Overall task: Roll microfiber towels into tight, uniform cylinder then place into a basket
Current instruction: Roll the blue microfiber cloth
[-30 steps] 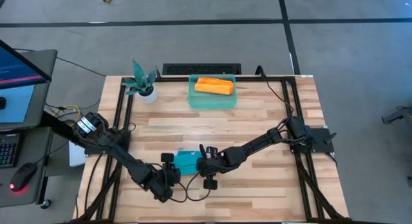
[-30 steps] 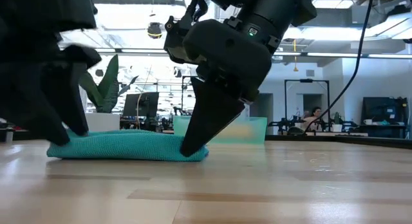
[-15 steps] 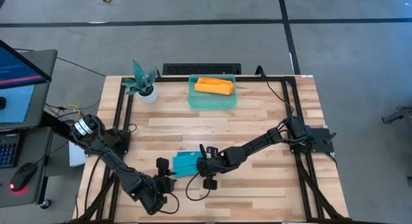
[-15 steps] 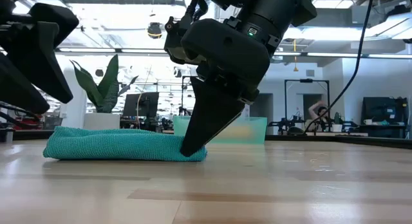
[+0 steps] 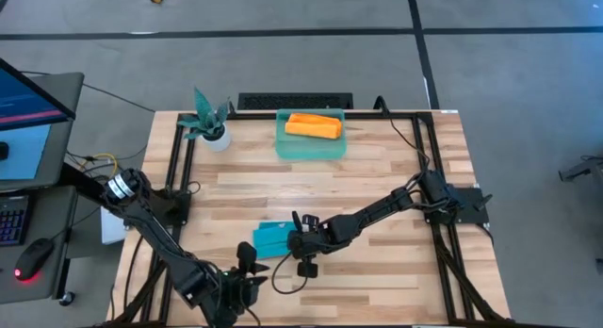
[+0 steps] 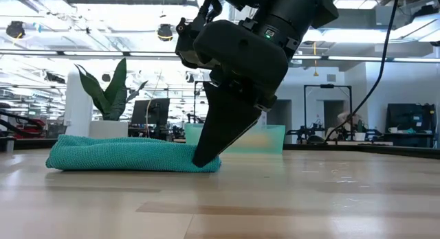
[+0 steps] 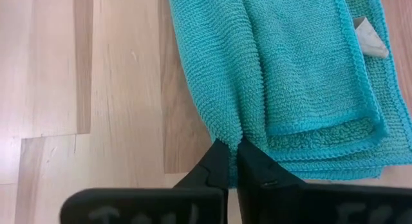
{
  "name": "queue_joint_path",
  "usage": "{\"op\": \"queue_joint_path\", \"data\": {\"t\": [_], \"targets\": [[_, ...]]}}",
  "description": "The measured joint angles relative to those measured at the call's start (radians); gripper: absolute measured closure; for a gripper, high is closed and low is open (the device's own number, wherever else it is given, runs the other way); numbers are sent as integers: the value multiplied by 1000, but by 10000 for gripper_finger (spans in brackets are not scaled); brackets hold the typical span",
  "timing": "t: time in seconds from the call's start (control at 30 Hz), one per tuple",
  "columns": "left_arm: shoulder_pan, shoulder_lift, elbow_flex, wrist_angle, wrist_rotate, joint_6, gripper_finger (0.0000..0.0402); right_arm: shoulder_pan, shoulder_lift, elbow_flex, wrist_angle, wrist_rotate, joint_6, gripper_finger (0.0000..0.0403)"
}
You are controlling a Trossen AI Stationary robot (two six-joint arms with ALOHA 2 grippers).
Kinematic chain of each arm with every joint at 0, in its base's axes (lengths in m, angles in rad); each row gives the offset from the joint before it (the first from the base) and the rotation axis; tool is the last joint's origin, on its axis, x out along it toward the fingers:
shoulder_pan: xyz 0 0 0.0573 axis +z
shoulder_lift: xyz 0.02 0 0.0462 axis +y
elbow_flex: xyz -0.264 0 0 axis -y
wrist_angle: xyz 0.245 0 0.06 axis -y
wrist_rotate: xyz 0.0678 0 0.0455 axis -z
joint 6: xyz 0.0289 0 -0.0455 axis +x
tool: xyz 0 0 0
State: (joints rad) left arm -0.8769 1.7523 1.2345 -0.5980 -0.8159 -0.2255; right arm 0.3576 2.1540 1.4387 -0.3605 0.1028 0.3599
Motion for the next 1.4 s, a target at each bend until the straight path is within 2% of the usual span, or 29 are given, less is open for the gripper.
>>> {"op": "queue_joint_path", "data": {"t": [0.13, 0.27, 0.5, 0.7, 0.97, 1.4], "targets": [[0, 4, 5, -55, -4, -53, 267, 0, 0, 0, -1, 0, 0, 383], [1, 72, -3, -109, 0, -138, 267, 0, 0, 0, -2, 0, 0, 383], [1, 213, -4, -122, -1, -105, 267, 0, 0, 0, -1, -1, 0, 381], [3, 219, -4, -146, 10, -165, 267, 0, 0, 0, -1, -1, 0, 380], [53, 220, -51, -156, 160, -221, 267, 0, 0, 0, -1, -1, 0, 385], [121, 224, -54, -152, 184, -232, 267, 0, 0, 0, -1, -1, 0, 384]]}}
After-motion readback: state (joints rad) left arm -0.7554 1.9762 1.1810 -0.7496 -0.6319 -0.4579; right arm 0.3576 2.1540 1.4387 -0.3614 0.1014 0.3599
